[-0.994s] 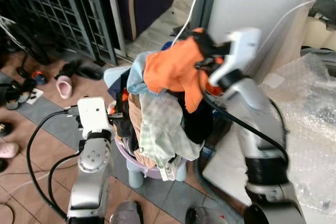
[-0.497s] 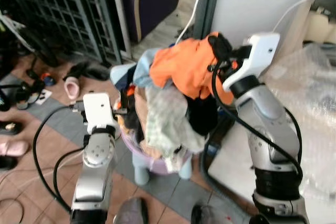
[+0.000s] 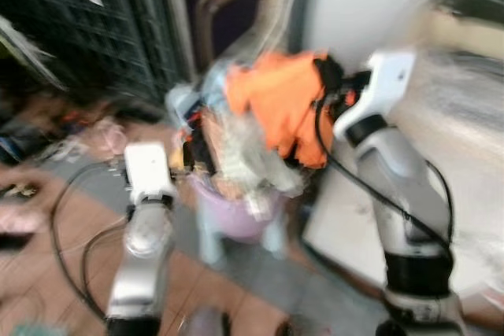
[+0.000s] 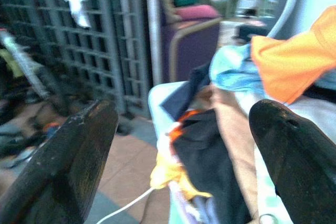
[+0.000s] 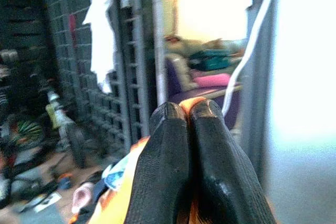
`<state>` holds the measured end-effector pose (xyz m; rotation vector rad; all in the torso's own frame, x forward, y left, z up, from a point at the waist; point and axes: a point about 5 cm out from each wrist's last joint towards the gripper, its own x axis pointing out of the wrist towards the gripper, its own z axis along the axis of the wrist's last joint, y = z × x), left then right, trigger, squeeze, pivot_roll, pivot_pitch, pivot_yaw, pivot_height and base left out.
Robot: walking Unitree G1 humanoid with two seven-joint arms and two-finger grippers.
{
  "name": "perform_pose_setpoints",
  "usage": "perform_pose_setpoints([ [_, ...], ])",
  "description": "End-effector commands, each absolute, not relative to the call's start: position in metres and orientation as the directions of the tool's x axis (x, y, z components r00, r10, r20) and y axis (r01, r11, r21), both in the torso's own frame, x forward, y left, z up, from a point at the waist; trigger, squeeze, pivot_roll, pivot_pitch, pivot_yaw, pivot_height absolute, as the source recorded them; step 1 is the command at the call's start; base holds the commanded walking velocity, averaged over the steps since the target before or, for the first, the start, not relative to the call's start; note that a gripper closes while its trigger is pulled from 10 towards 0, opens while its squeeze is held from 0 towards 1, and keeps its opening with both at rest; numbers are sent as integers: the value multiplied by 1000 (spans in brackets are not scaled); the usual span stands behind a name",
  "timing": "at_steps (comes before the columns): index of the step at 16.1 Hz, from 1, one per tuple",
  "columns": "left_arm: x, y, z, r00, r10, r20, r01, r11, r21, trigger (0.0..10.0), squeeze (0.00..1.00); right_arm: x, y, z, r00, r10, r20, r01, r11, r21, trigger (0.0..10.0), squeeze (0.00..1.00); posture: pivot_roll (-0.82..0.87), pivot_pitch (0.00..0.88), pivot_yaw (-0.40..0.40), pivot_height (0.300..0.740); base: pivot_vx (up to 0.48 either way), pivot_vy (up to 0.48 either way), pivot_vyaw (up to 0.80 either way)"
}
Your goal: Clothes washing
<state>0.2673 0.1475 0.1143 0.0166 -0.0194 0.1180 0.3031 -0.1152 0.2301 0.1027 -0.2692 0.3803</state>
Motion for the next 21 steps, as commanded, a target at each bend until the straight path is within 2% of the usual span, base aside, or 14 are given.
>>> perform_pose_setpoints([
  [1, 269, 145, 122, 994, 96, 51, -96, 995, 10, 10000, 0, 301, -117, 244, 879, 338, 337, -366, 930, 21, 10000, 0, -39, 0, 47, 740, 0, 0, -788],
  [10, 269, 147, 130, 993, 92, 76, -93, 996, -2, 10000, 0, 305, -123, 240, 898, 293, 329, -303, 953, -21, 10000, 0, -40, 16, 51, 740, 0, 0, -750],
  [15, 265, 148, 128, 993, 85, 77, -84, 996, -26, 10000, 0, 303, -121, 235, 893, 320, 315, -323, 945, -45, 10000, 0, -44, 9, 49, 740, 0, 0, 0],
  [21, 263, 149, 126, 994, 79, 78, -77, 997, -19, 10000, 0, 307, -121, 235, 896, 310, 319, -302, 950, -75, 10000, 0, -31, 0, 33, 740, 366, 0, 0],
])
